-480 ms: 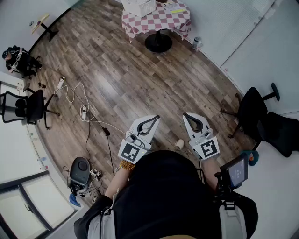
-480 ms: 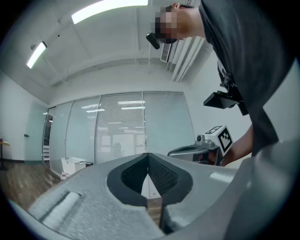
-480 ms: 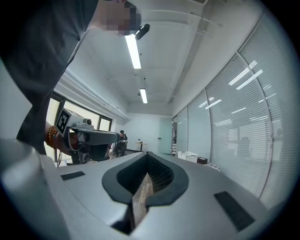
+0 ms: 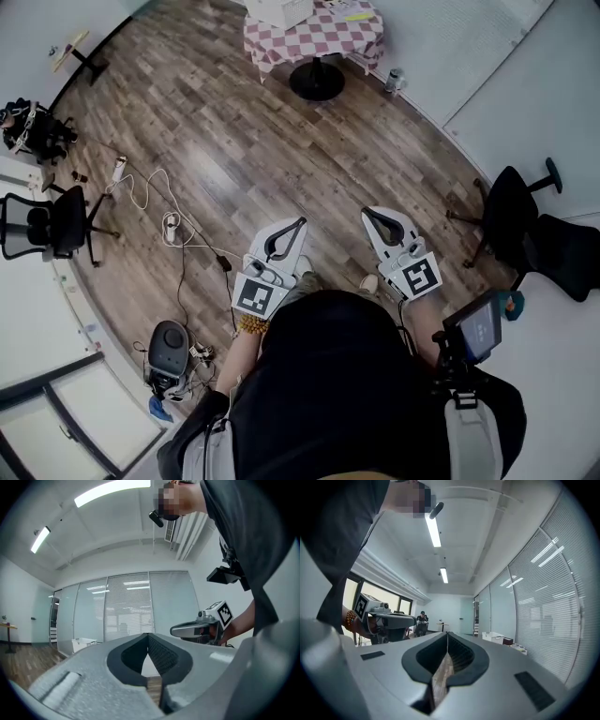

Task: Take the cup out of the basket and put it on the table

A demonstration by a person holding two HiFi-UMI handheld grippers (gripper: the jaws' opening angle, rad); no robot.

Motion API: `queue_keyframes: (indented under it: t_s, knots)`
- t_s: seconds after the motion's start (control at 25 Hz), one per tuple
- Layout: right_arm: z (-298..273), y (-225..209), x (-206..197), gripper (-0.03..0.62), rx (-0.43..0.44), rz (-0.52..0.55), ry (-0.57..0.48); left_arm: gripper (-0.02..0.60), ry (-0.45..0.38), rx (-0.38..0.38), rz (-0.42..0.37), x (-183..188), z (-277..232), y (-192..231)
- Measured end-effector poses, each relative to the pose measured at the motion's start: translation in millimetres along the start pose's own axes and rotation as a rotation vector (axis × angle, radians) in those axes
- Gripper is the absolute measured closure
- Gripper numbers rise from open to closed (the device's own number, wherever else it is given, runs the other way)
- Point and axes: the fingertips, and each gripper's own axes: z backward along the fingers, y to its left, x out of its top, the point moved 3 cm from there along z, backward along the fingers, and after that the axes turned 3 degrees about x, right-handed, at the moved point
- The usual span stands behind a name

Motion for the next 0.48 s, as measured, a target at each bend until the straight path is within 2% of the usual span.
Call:
queue_keyframes:
  t_s: [0.36,0.48]
  knots:
    - [-94,24,6,0.58,0.039,0.021,0.025,0.575,-0.001,0.043,0.049,-11,35,87]
    - [-125,28,-4,0.582,0.085,0.024,0.086,0.575,-0.009,0.09,0.04,-14,44,114]
